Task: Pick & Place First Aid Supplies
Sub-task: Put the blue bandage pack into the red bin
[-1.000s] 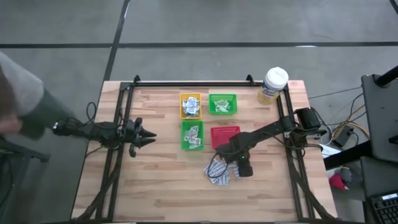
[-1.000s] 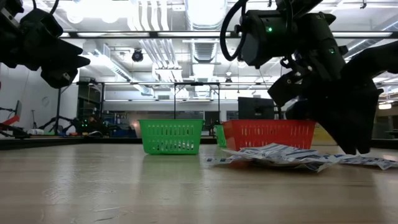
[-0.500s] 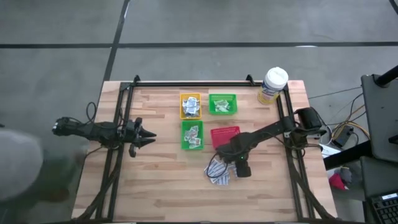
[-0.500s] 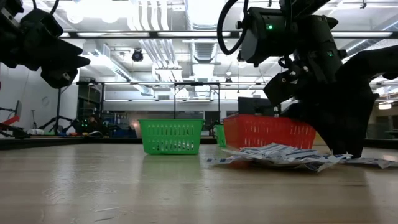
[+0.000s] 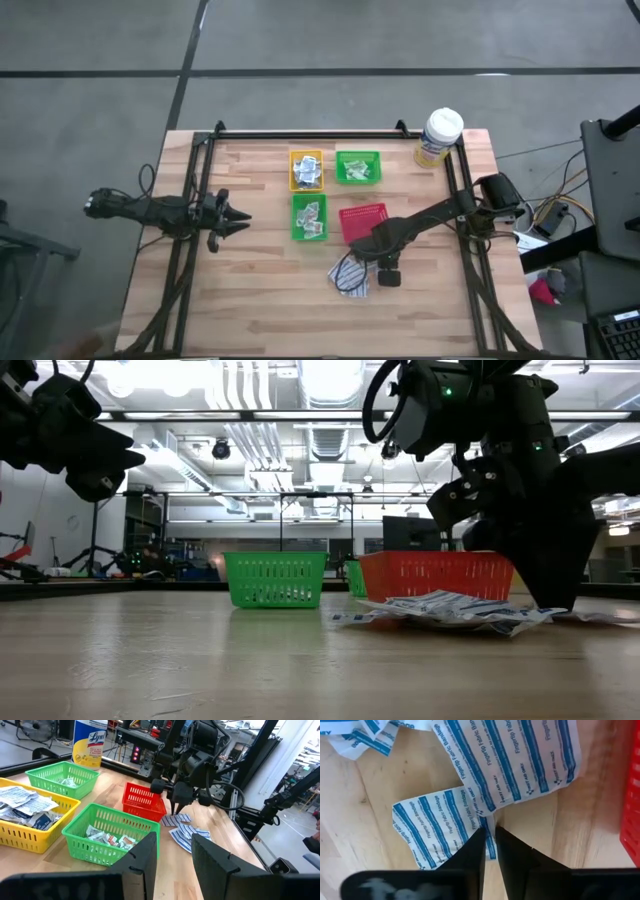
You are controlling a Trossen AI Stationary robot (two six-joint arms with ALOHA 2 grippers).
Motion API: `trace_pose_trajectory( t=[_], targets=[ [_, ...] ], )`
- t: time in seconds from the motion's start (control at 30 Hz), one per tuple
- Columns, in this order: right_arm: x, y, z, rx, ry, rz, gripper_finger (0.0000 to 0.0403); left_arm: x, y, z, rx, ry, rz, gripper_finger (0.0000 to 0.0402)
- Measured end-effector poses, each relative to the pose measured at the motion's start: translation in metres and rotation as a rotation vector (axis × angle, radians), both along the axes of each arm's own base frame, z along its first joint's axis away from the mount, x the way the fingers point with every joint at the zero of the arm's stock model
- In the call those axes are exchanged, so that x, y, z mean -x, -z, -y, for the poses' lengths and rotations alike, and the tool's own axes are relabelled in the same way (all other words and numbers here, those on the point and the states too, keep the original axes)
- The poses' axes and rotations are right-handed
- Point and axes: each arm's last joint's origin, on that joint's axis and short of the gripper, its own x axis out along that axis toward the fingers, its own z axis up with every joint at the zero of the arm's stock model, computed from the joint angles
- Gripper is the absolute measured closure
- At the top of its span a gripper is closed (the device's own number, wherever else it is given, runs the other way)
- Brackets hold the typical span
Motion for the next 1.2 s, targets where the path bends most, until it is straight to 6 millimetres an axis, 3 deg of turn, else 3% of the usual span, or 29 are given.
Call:
trace_pose_trajectory(
  t=[0.2, 0.5, 0.93, 1.1, 1.2],
  targets=[
    [0.001, 0.0, 0.0, 0.002, 0.005, -0.011, 0.0389, 0.0, 0.0, 0.0, 0.0, 0.0, 0.0, 0.0287],
    [0.004, -0.012, 0.001, 0.018, 0.004, -0.064, 0.0395, 0.0, 0.0, 0.0, -0.001, -0.001, 0.0, 0.0287],
    [0.01, -0.059, 0.003, 0.036, 0.0, -0.044, 0.0395, 0.0, 0.0, 0.0, -0.003, -0.001, -0.004, 0.0287],
    [0.008, -0.093, 0.005, 0.02, 0.004, 0.067, 0.0395, 0.0, 0.0, 0.0, 0.0, -0.001, -0.004, 0.0287],
    [0.001, -0.116, 0.011, 0.112, 0.018, 0.186, 0.0395, 0.0, 0.0, 0.0, 0.0, -0.001, -0.005, 0.0287]
  ],
)
